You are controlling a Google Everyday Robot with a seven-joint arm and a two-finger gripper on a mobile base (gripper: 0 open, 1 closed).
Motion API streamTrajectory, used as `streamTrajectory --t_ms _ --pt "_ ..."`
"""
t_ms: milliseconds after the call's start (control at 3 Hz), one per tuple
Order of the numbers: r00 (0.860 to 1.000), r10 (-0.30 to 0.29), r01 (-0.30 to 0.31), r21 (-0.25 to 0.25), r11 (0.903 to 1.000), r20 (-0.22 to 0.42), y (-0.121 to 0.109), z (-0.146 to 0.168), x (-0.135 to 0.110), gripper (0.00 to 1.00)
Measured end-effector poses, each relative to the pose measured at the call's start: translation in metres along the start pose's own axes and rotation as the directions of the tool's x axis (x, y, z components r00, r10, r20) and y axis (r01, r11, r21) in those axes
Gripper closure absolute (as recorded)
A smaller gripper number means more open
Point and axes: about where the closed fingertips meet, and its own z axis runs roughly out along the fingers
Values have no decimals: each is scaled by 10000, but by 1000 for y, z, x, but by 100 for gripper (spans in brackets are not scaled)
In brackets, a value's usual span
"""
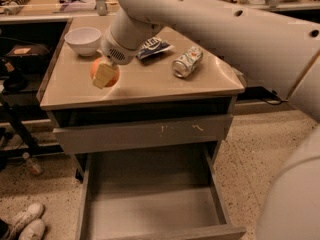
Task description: Pick orange from middle drawer and place on counter
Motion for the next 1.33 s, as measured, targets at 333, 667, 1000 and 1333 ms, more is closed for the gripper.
streamTrajectory --t_ms 333,667,1000,1333 --pt "9995 -175 165 -373 9992 -266 -21 21 -14 100" --pt "9984 -316 285 -663 9974 -465 -38 39 -24 100" --pt "9977 -331 268 -1030 9943 -592 -48 62 -22 100" --pt "9981 -338 262 -1426 9894 -508 -52 85 -19 100"
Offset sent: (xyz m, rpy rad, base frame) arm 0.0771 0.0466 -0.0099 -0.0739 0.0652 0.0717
